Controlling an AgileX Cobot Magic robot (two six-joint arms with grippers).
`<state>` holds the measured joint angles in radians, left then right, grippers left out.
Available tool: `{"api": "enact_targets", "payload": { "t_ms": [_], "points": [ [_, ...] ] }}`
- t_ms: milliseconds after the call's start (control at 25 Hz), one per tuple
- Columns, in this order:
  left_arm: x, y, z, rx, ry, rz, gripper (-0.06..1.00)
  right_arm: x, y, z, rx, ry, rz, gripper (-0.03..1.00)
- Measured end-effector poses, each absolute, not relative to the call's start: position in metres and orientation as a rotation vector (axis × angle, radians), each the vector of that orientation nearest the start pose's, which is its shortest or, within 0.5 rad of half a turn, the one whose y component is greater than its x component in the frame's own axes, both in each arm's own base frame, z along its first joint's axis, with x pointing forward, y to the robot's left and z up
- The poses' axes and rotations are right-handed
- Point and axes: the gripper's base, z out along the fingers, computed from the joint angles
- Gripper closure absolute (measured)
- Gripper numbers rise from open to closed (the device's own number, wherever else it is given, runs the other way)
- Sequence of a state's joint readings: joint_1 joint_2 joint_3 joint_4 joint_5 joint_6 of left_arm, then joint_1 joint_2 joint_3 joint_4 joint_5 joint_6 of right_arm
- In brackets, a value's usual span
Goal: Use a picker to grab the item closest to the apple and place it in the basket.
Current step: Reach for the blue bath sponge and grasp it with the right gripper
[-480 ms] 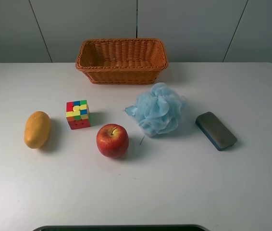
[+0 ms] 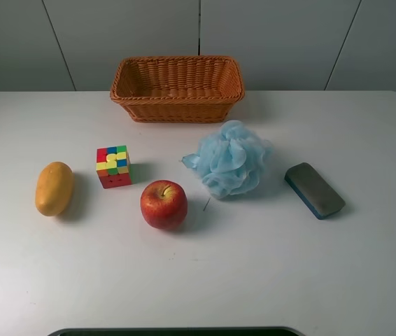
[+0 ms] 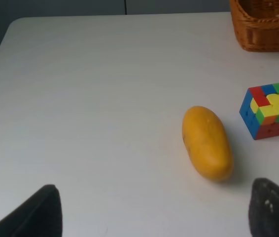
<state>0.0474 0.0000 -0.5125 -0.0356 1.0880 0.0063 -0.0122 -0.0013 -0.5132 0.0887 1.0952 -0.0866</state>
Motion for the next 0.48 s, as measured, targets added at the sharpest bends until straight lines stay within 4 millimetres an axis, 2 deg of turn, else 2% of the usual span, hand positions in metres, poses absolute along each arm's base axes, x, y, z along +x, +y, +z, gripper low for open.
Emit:
{"api": "enact_targets", "payload": {
  "t_ms": [480],
  "points": [
    [-0.0074,-0.0032,0.2786,-0.040,2.058,-0.009,0.22,-0.0082,0.0074,0.2784,-0.081,2.060,0.049,0.27]
  ]
}}
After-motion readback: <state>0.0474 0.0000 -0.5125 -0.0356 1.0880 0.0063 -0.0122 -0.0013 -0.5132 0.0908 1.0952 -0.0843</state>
